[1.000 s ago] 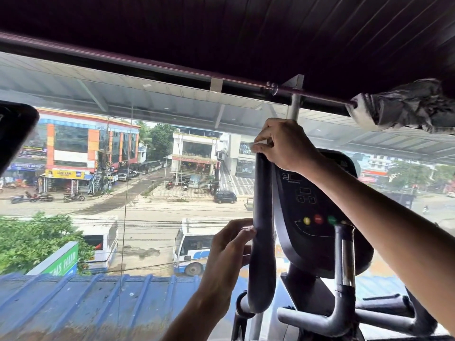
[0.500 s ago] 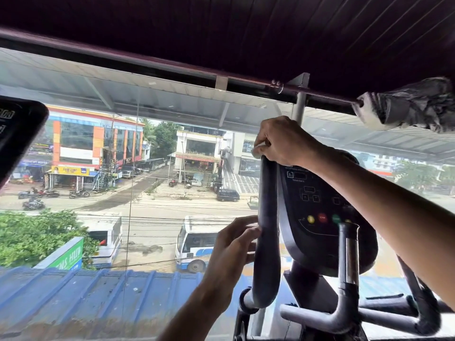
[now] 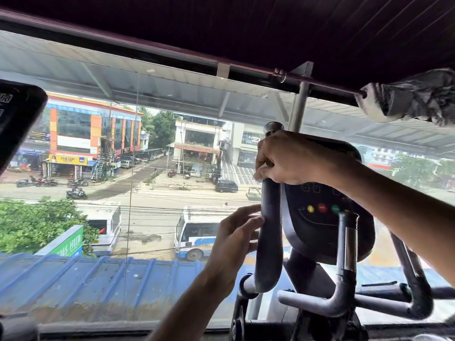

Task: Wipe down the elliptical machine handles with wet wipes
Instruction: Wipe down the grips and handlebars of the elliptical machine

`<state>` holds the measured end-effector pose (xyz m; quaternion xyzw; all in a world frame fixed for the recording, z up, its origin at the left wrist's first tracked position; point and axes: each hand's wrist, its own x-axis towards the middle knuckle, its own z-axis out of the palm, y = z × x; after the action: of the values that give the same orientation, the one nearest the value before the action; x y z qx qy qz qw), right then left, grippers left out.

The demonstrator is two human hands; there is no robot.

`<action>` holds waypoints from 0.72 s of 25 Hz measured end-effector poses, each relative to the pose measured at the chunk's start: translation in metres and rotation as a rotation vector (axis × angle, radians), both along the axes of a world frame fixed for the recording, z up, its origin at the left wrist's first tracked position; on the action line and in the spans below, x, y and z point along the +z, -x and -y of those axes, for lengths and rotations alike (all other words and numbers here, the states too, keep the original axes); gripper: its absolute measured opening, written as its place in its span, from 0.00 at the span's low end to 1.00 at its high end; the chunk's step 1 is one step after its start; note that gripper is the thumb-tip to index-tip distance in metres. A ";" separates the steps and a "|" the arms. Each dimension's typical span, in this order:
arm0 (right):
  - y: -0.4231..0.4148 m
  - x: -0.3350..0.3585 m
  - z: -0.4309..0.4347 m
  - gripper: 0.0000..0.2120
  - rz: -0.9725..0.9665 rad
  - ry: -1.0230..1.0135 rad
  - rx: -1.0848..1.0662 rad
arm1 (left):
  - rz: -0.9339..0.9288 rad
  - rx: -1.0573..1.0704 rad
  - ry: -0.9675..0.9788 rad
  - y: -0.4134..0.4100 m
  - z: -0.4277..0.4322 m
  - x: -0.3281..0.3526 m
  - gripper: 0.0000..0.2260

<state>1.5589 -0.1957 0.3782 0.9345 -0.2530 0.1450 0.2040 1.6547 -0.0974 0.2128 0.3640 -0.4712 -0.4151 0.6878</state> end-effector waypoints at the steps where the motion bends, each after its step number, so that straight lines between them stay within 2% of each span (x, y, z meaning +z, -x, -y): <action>1: 0.003 -0.004 -0.005 0.05 -0.058 -0.068 -0.002 | -0.008 0.000 0.001 0.001 -0.001 0.000 0.11; 3: 0.006 -0.008 -0.009 0.05 -0.051 -0.102 0.025 | -0.008 0.006 0.015 0.001 -0.001 -0.003 0.12; 6: 0.011 -0.017 -0.004 0.05 0.131 0.077 0.109 | -0.027 -0.010 0.037 0.000 -0.002 -0.010 0.12; 7: 0.014 -0.020 -0.004 0.05 0.147 0.042 0.131 | -0.035 -0.023 0.038 0.000 -0.002 -0.012 0.12; 10: 0.026 -0.024 -0.015 0.04 0.026 -0.196 0.158 | -0.042 -0.052 0.028 -0.001 -0.001 -0.016 0.12; 11: 0.029 -0.026 -0.015 0.04 0.028 -0.201 0.171 | -0.044 -0.058 0.023 -0.001 -0.001 -0.017 0.13; 15: 0.034 -0.049 -0.007 0.07 0.317 -0.006 0.273 | -0.066 -0.070 0.000 0.000 -0.004 -0.017 0.17; 18: 0.048 -0.068 -0.011 0.08 0.345 -0.139 0.363 | -0.057 -0.076 -0.003 0.001 -0.006 -0.017 0.18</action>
<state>1.5108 -0.1849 0.3097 0.9378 -0.1217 0.3187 0.0639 1.6539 -0.0911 0.1957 0.3349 -0.4643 -0.4519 0.6841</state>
